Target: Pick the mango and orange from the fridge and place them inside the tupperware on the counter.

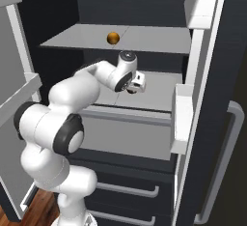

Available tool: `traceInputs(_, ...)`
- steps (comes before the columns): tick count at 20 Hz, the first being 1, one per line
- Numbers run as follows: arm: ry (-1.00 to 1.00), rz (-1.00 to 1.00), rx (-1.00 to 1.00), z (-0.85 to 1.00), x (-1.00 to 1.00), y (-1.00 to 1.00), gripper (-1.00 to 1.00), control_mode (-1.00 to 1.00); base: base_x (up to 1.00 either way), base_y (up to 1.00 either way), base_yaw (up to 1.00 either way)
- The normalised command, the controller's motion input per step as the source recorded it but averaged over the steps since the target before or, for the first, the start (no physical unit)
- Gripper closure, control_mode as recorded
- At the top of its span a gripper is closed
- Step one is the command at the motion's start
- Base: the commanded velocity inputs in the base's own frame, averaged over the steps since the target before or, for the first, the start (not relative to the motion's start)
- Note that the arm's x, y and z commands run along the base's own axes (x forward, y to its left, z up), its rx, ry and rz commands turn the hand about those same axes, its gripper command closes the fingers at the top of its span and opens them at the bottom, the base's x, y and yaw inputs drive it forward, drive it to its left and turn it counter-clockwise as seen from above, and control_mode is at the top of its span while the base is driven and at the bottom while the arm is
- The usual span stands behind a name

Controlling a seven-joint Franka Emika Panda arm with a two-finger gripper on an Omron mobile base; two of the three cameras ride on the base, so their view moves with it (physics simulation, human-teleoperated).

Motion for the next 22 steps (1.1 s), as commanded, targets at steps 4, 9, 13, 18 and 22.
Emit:
traceInputs(4,-0.09,0.0,0.0,-0.18,0.29,0.0,-1.0,-1.0,0.0,0.0,0.0)
traceInputs(9,-0.03,0.0,0.0,-0.16,0.27,0.0,-1.0,-1.0,0.0,0.0,0.0)
traceInputs(13,0.0,-0.03,0.0,-0.12,0.26,0.0,-1.0,-1.0,0.0,0.0,0.0)
traceInputs(18,0.0,-0.06,0.0,-0.02,0.23,0.0,-1.0,-1.0,0.0,0.0,0.0)
traceInputs(22,0.0,-0.05,0.0,-0.03,0.26,0.0,-1.0,-1.0,0.0,0.0,0.0)
